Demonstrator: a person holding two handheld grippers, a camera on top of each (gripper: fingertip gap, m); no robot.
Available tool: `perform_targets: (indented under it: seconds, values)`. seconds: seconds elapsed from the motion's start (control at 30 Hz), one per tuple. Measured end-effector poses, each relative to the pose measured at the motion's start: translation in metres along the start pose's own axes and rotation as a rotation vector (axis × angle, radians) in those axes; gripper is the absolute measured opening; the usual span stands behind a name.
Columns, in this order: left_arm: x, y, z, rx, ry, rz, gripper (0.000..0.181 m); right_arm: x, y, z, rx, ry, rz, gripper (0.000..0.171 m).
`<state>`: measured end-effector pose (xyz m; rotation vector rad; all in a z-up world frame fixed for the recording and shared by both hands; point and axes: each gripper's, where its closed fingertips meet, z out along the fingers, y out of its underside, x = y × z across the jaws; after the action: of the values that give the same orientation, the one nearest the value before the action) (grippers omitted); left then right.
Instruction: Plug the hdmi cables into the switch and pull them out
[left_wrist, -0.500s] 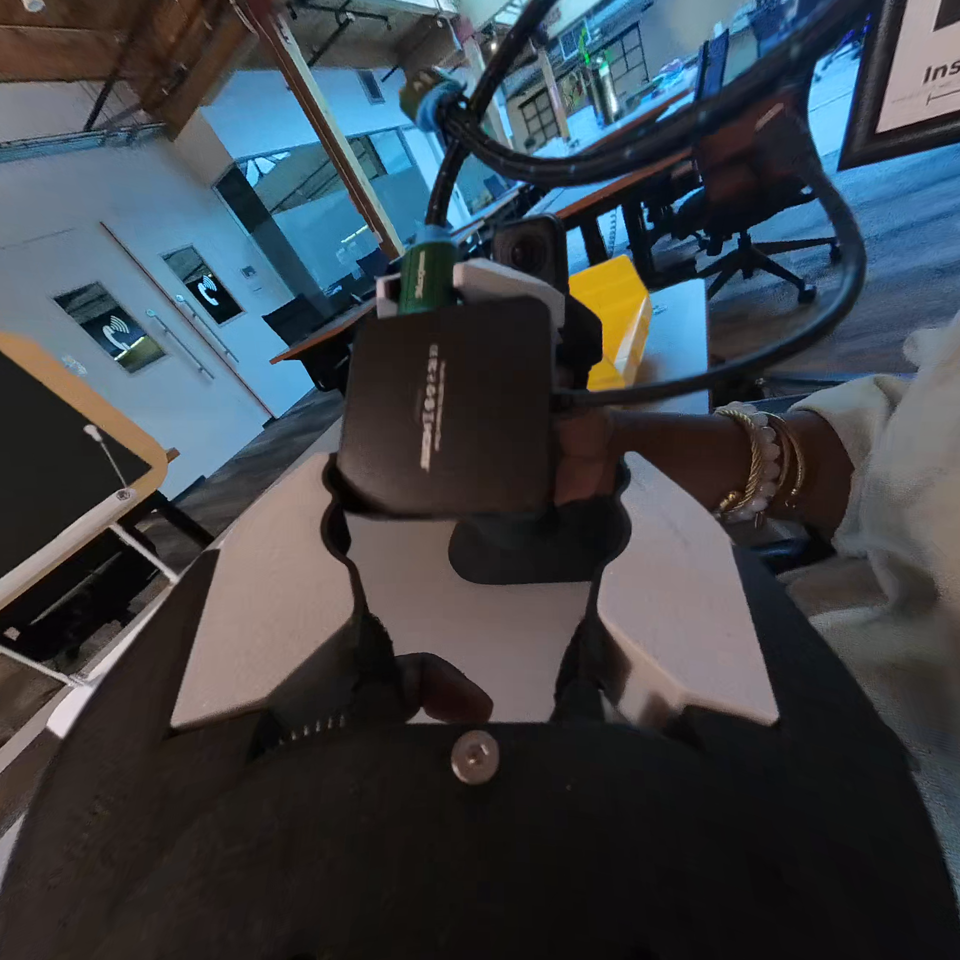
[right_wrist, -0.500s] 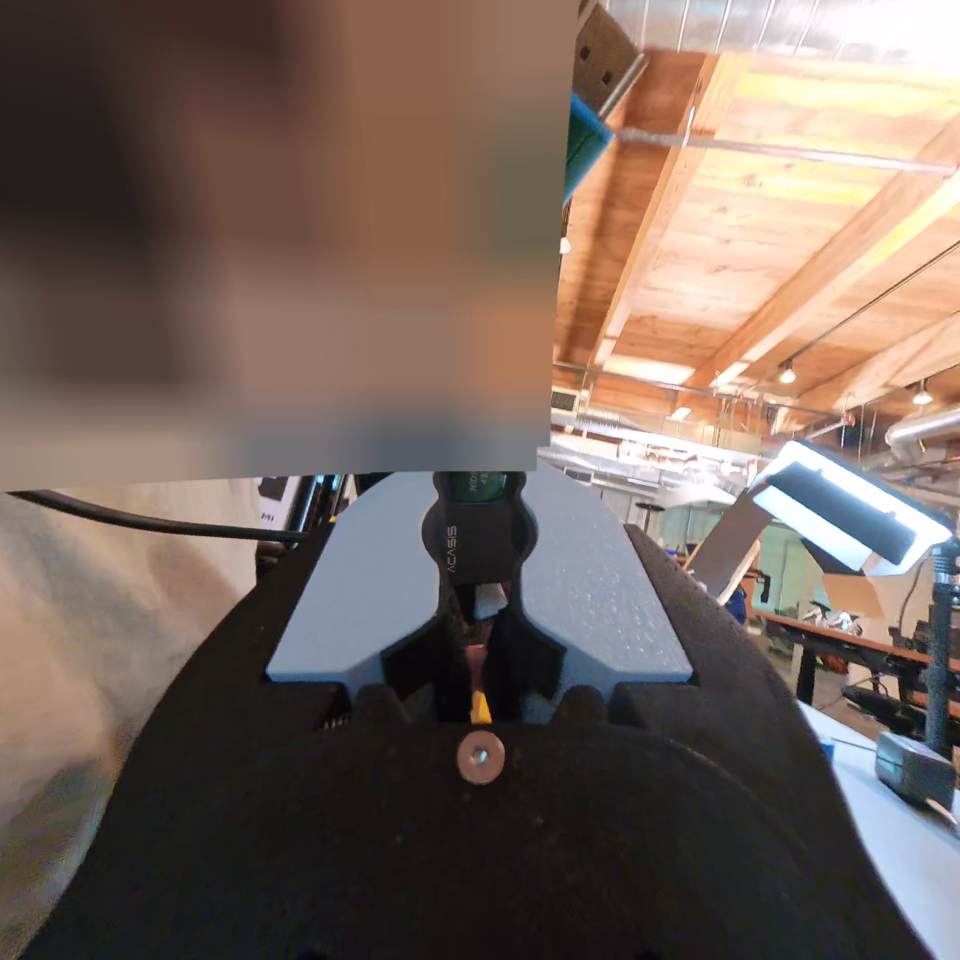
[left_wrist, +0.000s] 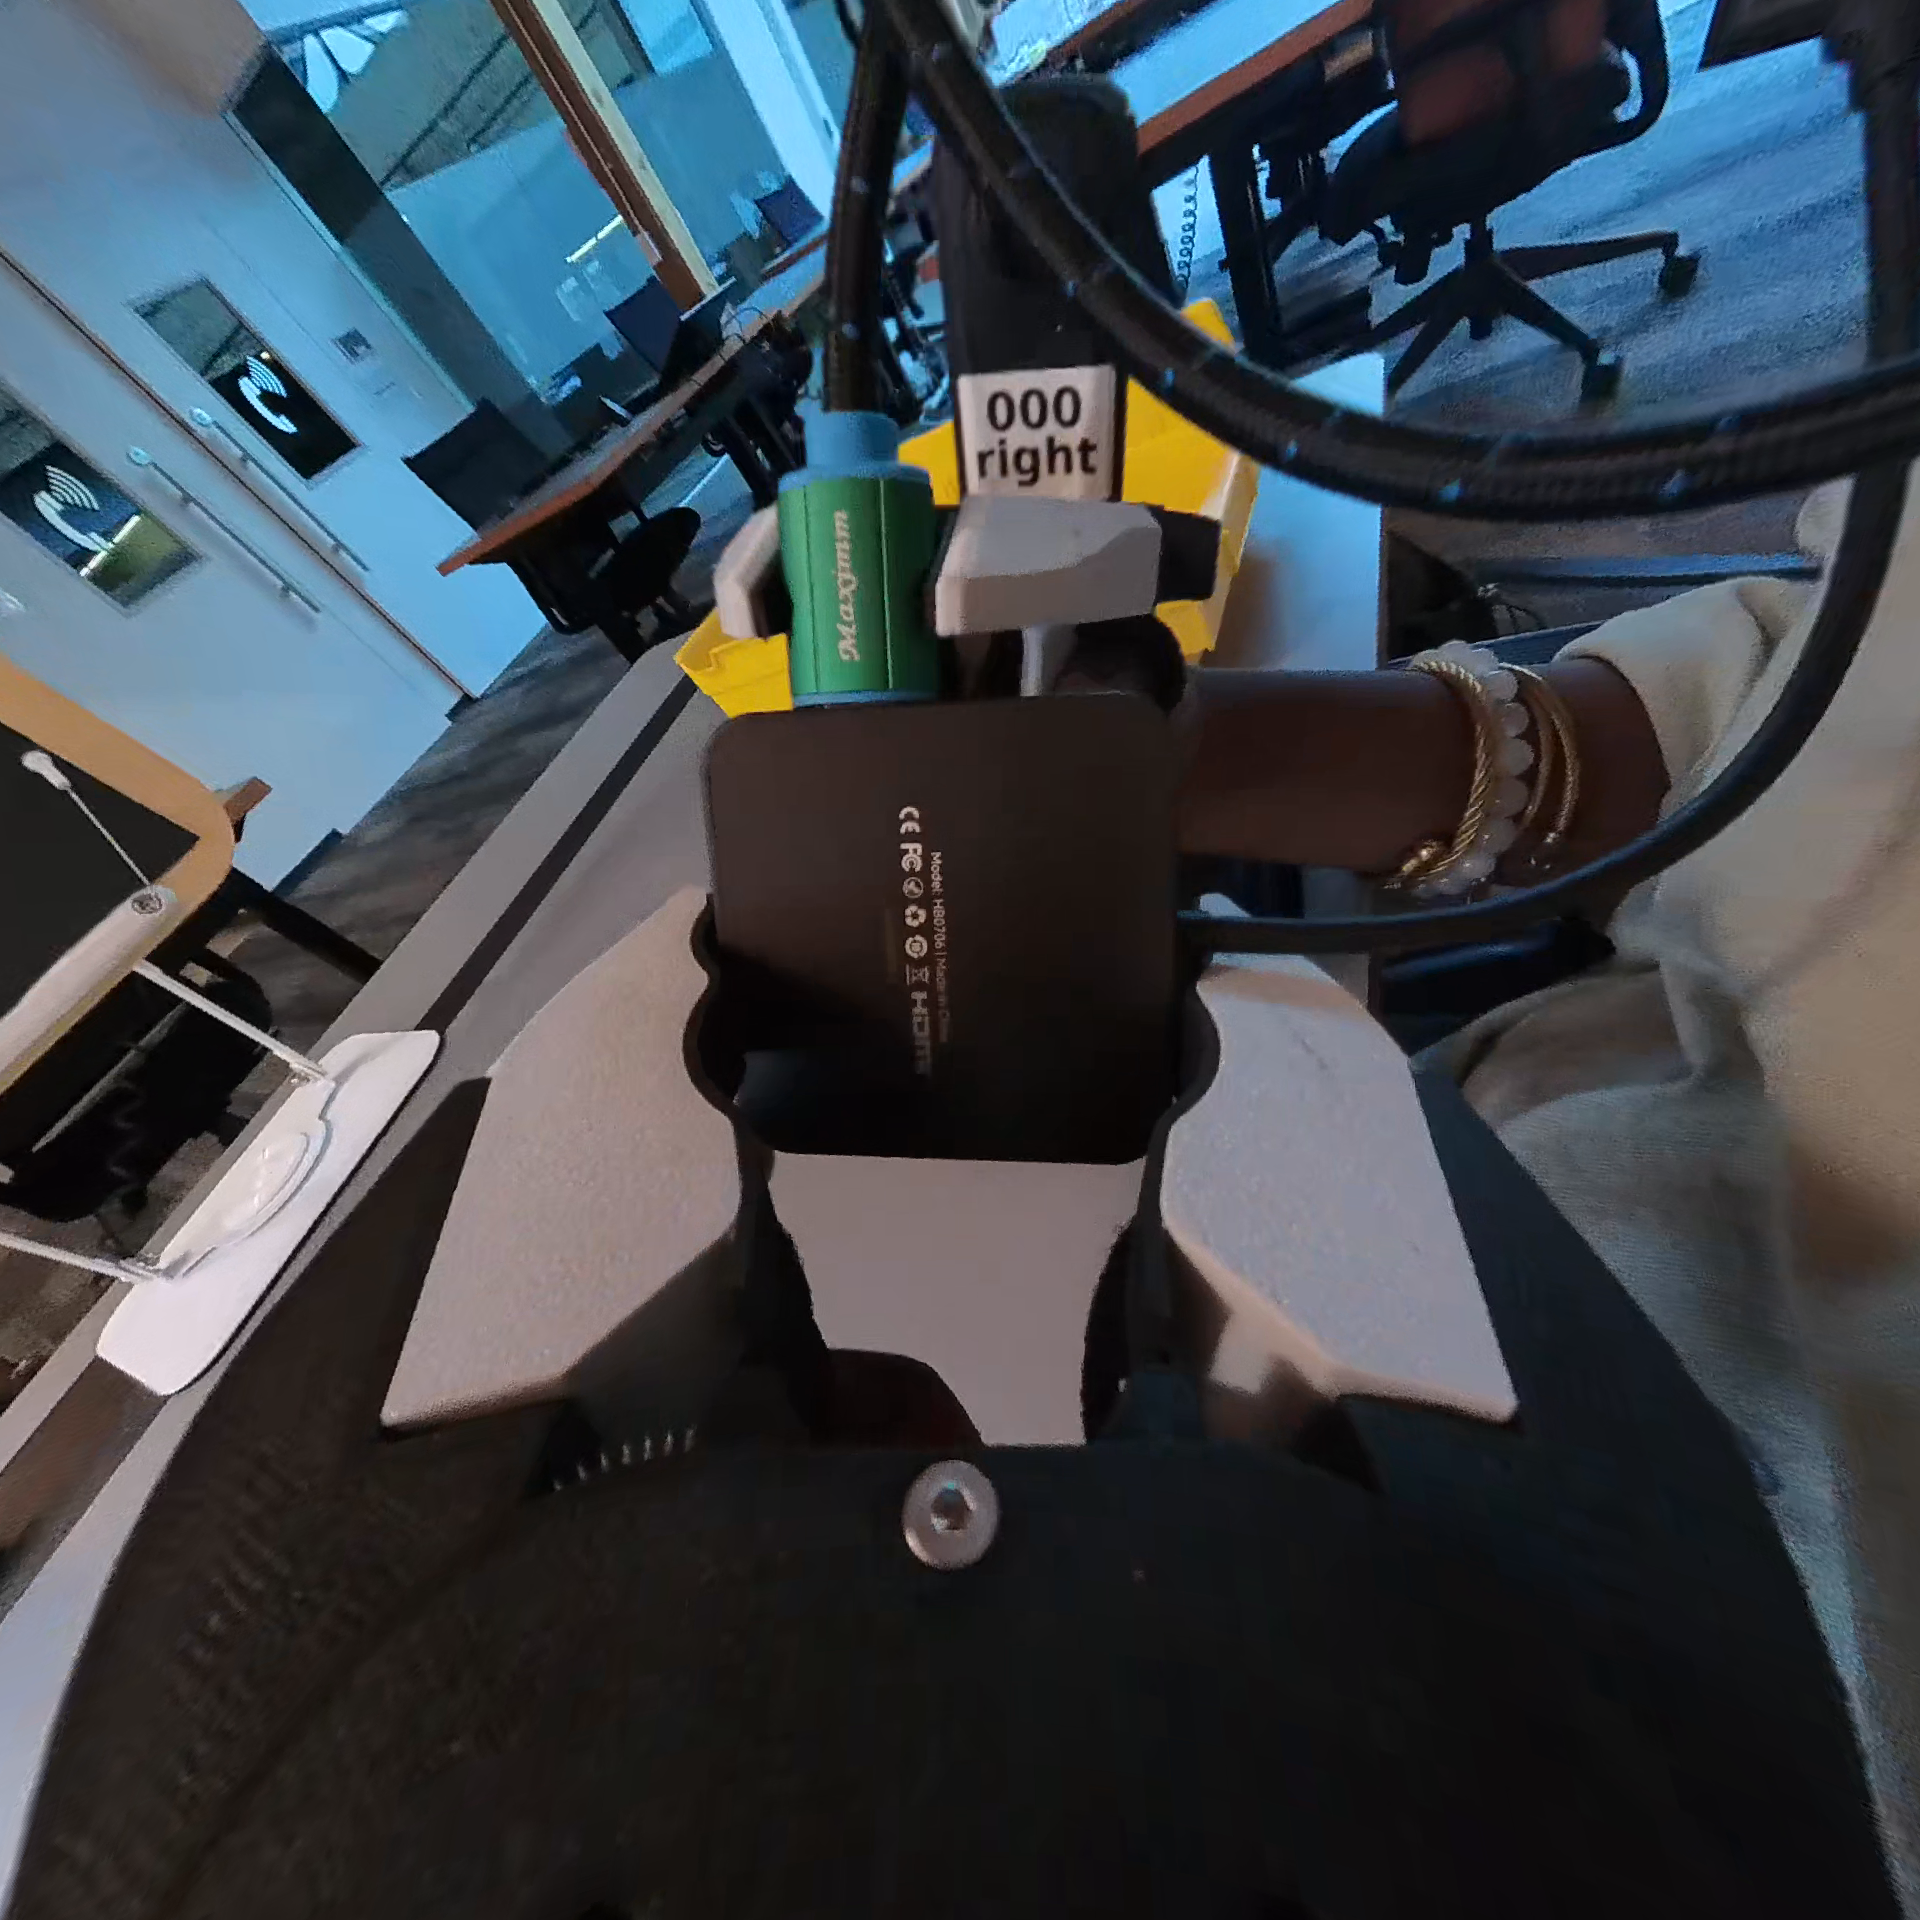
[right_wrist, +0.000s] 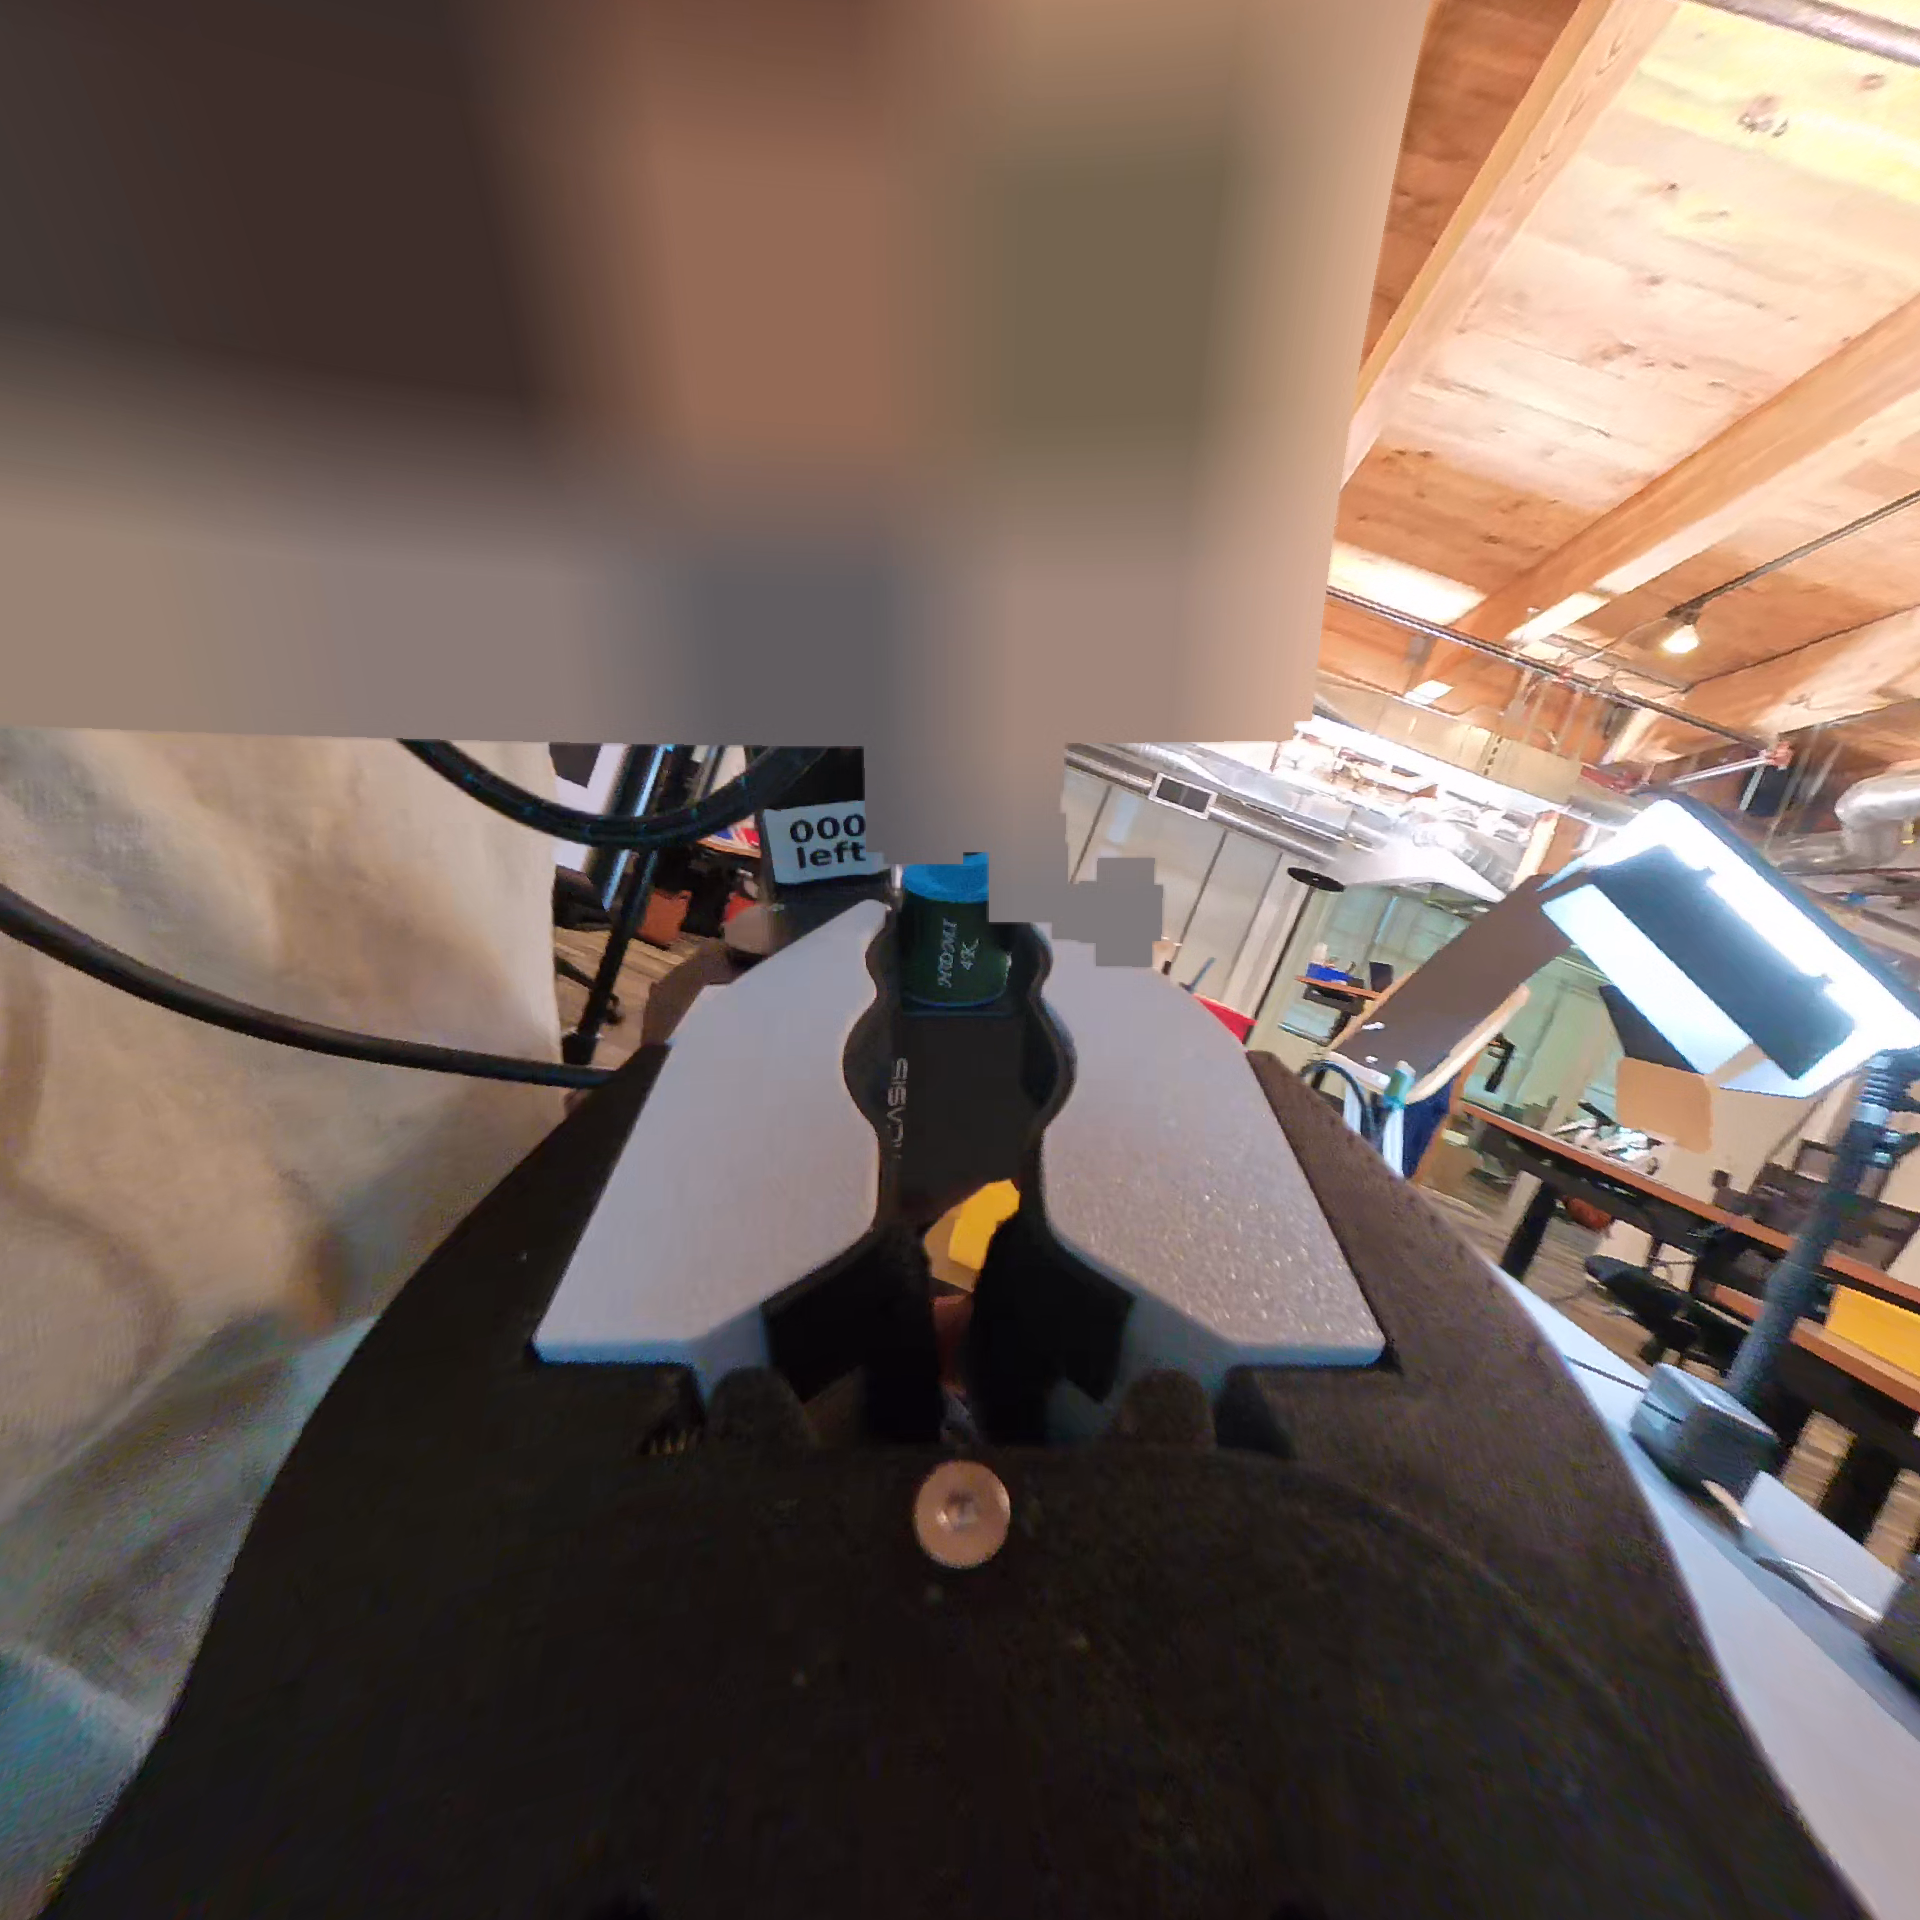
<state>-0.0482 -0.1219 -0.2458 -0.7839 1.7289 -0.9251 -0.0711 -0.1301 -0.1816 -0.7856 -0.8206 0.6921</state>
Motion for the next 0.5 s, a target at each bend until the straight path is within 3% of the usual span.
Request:
perform_targets:
  seconds: [0.03,0.23,0.37,0.5]
  values:
    - [-0.0002,-0.0007,-0.0011,-0.005,0.002,0.0,0.083,-0.0002,-0.0005,-0.0008,-0.006,0.015,-0.016,0.02]
    - [-0.0009,-0.0011,-0.001,0.018,0.022,-0.046,0.08,0.0031,-0.0014,-0.0011,-0.018,0.111,-0.024,0.02]
    - [0.0049,0.0046,-0.0021,0.026,0.078,-0.028,0.08,-0.0007,0.0023,0.0052,-0.028,0.072,0.082,0.02]
    - [-0.0003,0.0025,-0.0052,0.071,0.095,-0.084,0.079,-0.0004,0.0018,-0.0013,-0.068,0.098,-0.066,0.02]
